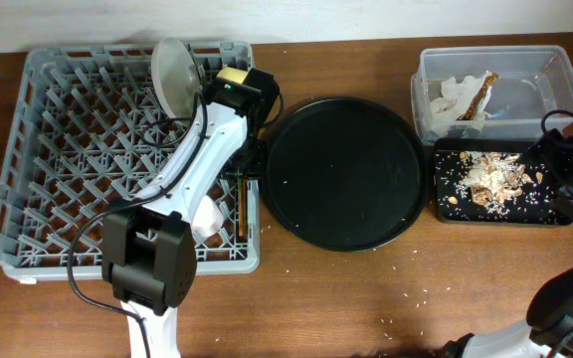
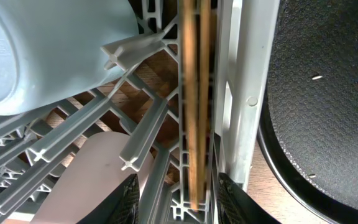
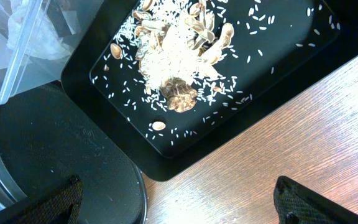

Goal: Sort waste into correct bins and load items into the dishwasher rack

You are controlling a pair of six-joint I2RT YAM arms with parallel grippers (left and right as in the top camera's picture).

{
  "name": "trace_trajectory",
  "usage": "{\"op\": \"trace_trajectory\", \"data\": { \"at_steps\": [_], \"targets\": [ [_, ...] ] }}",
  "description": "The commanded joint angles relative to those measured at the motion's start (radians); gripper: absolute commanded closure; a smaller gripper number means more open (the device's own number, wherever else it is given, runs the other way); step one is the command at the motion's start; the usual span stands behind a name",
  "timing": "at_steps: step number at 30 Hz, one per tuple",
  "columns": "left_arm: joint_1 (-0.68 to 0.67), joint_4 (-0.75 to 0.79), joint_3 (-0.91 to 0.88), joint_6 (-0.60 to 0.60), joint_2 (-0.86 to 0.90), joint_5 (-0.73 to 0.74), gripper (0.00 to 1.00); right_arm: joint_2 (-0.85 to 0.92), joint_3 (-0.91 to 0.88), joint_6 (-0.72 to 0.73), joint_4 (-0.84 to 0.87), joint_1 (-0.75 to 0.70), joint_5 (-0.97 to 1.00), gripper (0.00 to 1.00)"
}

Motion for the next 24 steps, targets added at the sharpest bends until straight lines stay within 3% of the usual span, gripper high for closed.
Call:
{"op": "trace_trajectory", "data": {
  "at_steps": [1, 3, 4, 18, 22, 24],
  "targets": [
    [0.005, -0.01, 0.024, 0.041, -0.068, 0.021, 0.6, -0.026, 0.006, 0.005, 0.0, -0.005, -0.002, 0.02],
    [0.004, 0.014, 0.065, 0.113, -0.108, 0.007, 0.59, -0.026, 0.006, 0.005, 0.0, -0.005, -0.002, 0.01],
    [0.004, 0.032, 0.071, 0.115, -0.123, 0.001, 0.0, -0.026, 0.006, 0.005, 0.0, -0.005, -0.002, 0.02],
    [0.003, 0.027, 0.069, 0.115, -0.125, -0.012, 0.0, -0.026, 0.006, 0.005, 0.0, -0.004, -0.002, 0.02],
    [0.005, -0.018, 0.069, 0.115, -0.125, -0.093, 0.0, -0.026, 0.006, 0.005, 0.0, -0.005, -0.002, 0.02],
    [0.018, 0.057, 0.069, 0.12, -0.125, -0.099, 0.0, -0.026, 0.006, 0.005, 0.0, -0.005, -0.002, 0.01]
  ]
}}
